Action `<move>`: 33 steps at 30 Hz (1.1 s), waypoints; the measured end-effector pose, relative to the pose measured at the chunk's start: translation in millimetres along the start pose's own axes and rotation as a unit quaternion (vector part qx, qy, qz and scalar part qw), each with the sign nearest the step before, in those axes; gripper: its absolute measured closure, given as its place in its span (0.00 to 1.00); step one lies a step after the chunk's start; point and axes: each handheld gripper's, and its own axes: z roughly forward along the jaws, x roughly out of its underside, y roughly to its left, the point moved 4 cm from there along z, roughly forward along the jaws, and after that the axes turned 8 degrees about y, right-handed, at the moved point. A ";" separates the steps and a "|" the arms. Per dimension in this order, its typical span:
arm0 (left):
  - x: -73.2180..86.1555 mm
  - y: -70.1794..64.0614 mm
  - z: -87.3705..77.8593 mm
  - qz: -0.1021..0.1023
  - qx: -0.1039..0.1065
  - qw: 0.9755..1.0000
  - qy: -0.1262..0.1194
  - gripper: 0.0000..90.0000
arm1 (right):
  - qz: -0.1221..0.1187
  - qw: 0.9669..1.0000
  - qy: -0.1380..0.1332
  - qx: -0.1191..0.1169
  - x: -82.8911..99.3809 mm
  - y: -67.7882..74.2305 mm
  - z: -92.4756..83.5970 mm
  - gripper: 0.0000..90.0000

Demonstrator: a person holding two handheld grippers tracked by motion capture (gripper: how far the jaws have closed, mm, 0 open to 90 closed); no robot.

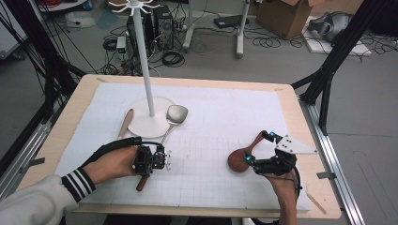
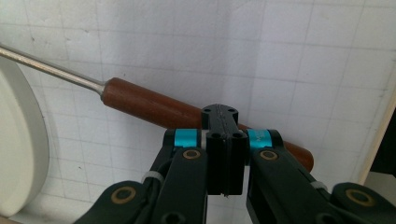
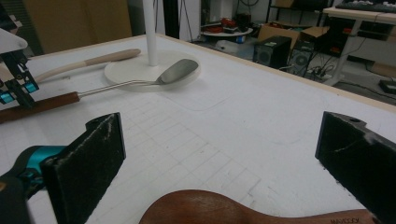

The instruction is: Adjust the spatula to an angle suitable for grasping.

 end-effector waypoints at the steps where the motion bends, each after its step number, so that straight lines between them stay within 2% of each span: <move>1: 0.0 0.7 -0.7 -0.002 0.002 1.000 -0.006 1.00 | -0.001 1.000 0.000 0.000 0.0 0.1 0.0 0.01; 19: 4.8 15.9 -32.4 -0.025 -0.004 0.998 -0.052 0.99 | 0.000 1.000 -0.006 0.000 -0.2 -1.3 -1.4 0.01; 23: 6.9 20.5 -38.8 -0.030 -0.011 0.998 -0.057 0.99 | 0.000 1.000 -0.003 0.000 0.0 -1.0 -1.1 0.01; 33: 6.9 47.0 -39.9 -0.066 -0.020 0.995 -0.065 0.99 | 0.000 1.000 -0.001 -0.001 0.2 -0.6 -0.1 0.01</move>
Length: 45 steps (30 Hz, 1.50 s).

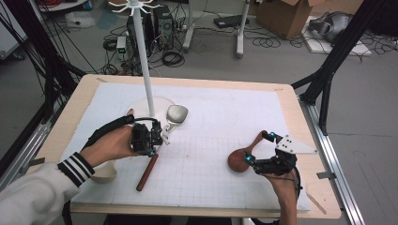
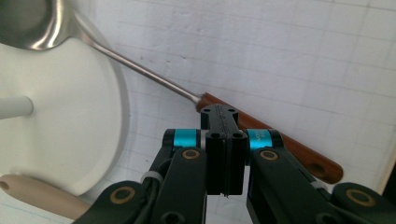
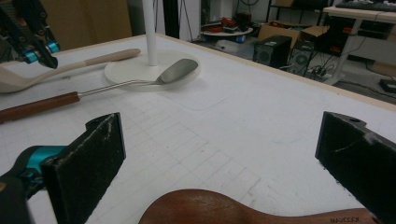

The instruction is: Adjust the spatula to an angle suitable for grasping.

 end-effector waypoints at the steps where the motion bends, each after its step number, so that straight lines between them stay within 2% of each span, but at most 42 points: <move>1: -0.6 2.9 0.5 -0.003 -0.002 1.000 0.000 0.99 | -0.002 1.000 -0.001 0.002 -0.1 -0.6 -0.1 0.01; 10: -2.8 25.7 5.6 -0.036 -0.011 0.999 -0.003 0.99 | 0.002 1.000 -0.006 -0.001 -0.2 -1.5 -2.7 0.01; 13: -1.3 31.6 6.6 -0.053 -0.009 0.999 -0.006 0.99 | 0.003 1.000 -0.008 -0.002 -0.4 -1.6 -3.2 0.01; 17: -1.2 38.8 7.5 -0.069 -0.017 0.997 -0.010 0.99 | 0.004 1.000 -0.008 -0.003 -0.6 -1.1 -3.1 0.01; 21: -2.5 45.8 10.2 -0.091 -0.010 0.996 -0.008 0.99 | 0.001 1.000 -0.007 -0.004 -1.7 -0.6 -4.4 0.01; 25: -6.5 52.0 15.7 -0.121 0.003 0.993 -0.015 0.99 | 0.003 1.000 -0.009 -0.003 -1.5 -1.5 -5.2 0.01; 30: -10.5 57.3 22.7 -0.150 0.004 0.989 -0.011 0.99 | 0.003 1.000 -0.005 -0.005 -1.3 -0.5 -4.1 0.01; 39: -11.5 69.8 32.7 -0.186 0.018 0.982 -0.009 0.99 | 0.000 1.000 -0.003 -0.004 -1.1 -1.3 -3.3 0.01; 45: -13.0 75.2 38.8 -0.199 0.028 0.980 -0.005 0.99 | -0.002 1.000 -0.004 -0.004 -1.4 -0.9 -2.8 0.01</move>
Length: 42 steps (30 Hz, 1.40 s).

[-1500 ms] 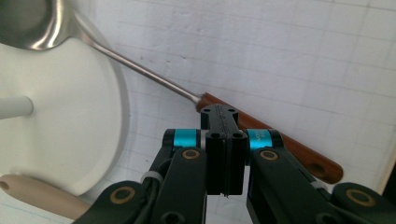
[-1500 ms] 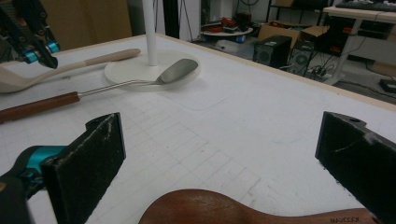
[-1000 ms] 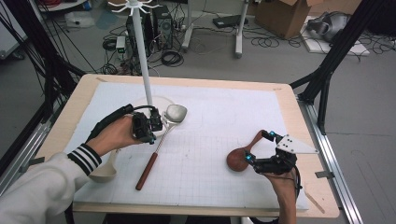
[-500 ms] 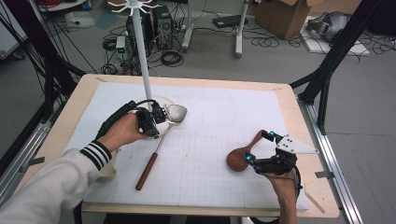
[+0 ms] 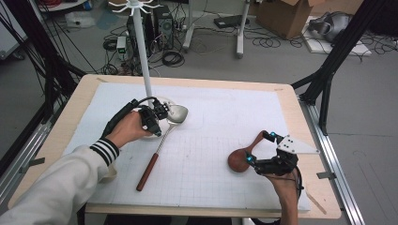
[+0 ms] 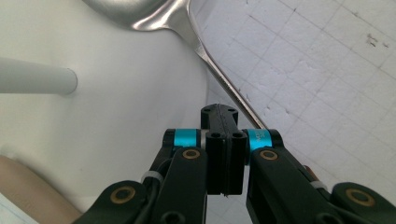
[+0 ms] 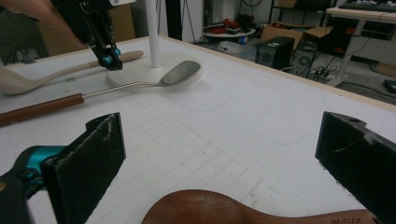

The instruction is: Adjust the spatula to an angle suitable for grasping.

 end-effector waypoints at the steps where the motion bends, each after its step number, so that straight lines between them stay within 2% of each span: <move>1: -0.6 0.6 1.5 -0.007 0.001 1.000 -0.001 1.00 | 0.002 1.000 0.003 -0.002 0.3 0.7 -0.1 0.01; 8: -6.8 6.8 6.9 -0.032 0.005 0.999 -0.003 0.99 | 0.004 1.000 0.004 -0.001 0.3 1.0 -0.1 0.01; 22: -15.5 4.9 19.1 -0.036 0.007 0.999 0.017 1.00 | 0.005 1.000 0.000 -0.002 0.1 0.5 -1.5 0.01; 42: -23.2 5.3 25.4 -0.036 0.013 0.999 0.018 1.00 | 0.004 1.000 0.002 -0.003 0.4 0.0 -0.6 0.01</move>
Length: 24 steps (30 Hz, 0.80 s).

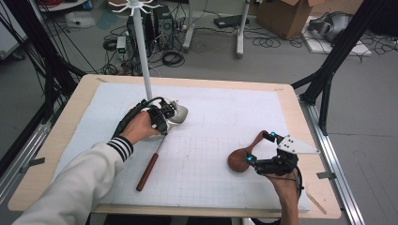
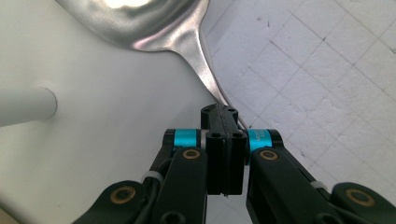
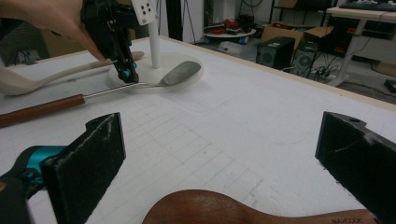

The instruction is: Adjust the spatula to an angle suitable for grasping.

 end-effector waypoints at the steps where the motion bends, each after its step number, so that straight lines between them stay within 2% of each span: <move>1: 0.0 -0.2 0.4 -0.004 0.001 1.000 0.000 1.00 | 0.001 1.000 0.000 0.000 0.0 0.1 0.2 0.01; 12: -1.9 -0.8 -1.3 -0.004 0.010 1.000 -0.006 1.00 | 0.000 1.000 0.001 0.000 0.1 0.4 0.7 0.01; 13: -1.6 -0.8 -1.0 -0.010 0.012 1.000 -0.006 0.99 | 0.001 1.000 0.000 0.000 0.1 0.5 0.6 0.01; 17: -1.1 -0.3 -0.4 -0.016 0.005 1.000 0.000 1.00 | 0.000 1.000 -0.001 0.000 0.0 -0.1 -0.3 0.01; 24: 2.1 -2.5 0.3 -0.013 -0.002 1.000 0.011 1.00 | 0.001 1.000 -0.002 0.002 0.0 -0.8 -0.8 0.01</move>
